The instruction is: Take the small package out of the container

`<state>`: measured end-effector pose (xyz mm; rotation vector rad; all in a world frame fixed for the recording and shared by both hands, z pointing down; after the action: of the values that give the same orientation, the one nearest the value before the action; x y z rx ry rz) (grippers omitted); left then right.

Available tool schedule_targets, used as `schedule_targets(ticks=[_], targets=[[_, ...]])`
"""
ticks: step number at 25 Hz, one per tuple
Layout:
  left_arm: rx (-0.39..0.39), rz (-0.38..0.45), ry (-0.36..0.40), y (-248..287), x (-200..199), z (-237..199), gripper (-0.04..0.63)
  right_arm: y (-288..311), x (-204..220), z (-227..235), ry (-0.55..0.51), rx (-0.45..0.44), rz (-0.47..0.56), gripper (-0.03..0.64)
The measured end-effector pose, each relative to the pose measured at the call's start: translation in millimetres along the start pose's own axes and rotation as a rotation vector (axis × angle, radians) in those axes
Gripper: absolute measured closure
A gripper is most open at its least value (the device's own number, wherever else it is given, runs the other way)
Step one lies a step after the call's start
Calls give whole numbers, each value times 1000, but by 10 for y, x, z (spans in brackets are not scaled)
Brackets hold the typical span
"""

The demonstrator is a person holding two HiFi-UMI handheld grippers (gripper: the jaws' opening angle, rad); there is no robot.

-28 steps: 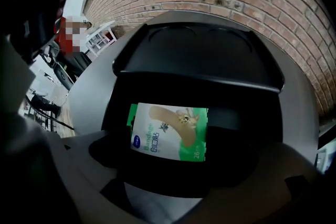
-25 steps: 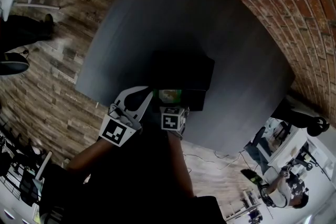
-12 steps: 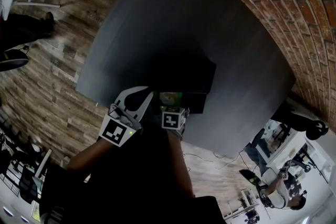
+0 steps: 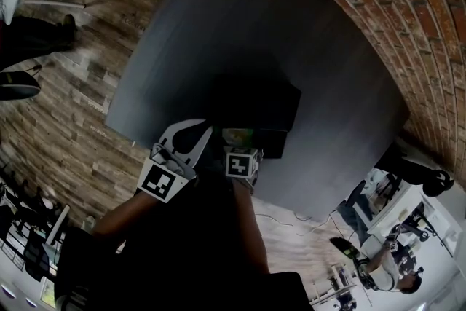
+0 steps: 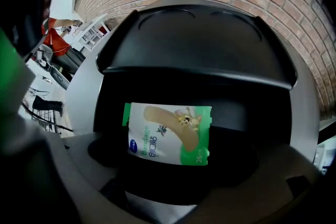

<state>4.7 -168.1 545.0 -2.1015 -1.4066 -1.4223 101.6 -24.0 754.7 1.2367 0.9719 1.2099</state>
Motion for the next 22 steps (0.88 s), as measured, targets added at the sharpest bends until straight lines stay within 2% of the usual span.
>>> schedule_targets(ticks=[22], targets=[[-13, 46, 23, -196, -60, 111, 558, -149, 44, 1, -22, -13, -2, 172]])
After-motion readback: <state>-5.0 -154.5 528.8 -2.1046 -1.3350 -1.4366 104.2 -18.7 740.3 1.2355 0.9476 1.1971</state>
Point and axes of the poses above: the fingertips, and each gripper's own axes: y forward along the fingers, z to its right, x out of its underside, the point moved 2 cm from there along -y, backward along the fingers, and after that the axes turned 8 degrees about -y, right-handed, at the moved point
